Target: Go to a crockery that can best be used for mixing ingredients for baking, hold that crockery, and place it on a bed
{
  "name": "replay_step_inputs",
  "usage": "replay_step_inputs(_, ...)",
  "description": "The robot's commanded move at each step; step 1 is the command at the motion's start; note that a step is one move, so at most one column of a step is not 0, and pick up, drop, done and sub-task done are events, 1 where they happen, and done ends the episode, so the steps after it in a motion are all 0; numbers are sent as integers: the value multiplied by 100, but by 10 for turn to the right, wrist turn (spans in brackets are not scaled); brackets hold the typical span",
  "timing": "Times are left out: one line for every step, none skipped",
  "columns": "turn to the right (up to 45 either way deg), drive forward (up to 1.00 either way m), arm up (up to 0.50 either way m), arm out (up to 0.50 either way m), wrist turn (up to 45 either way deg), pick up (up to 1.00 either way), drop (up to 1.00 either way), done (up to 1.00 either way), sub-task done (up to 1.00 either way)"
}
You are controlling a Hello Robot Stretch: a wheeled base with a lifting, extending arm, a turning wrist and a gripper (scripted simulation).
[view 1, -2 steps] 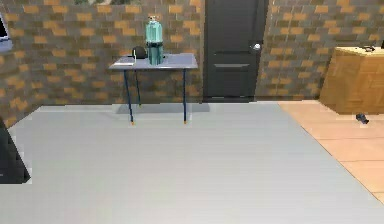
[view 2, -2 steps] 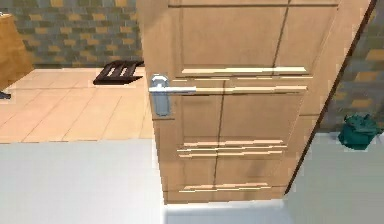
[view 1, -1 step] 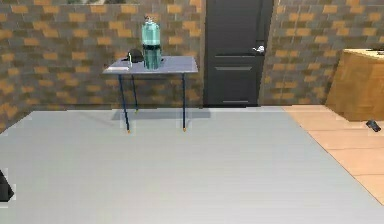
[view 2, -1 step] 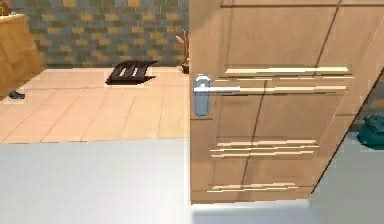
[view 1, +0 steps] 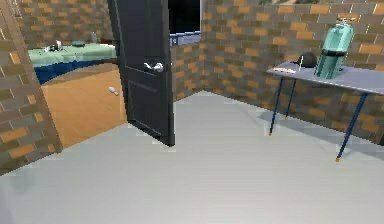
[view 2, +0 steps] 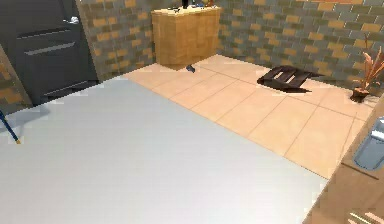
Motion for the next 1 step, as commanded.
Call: replay_step_inputs(-60,0,0,0,0,0,0,0,0)
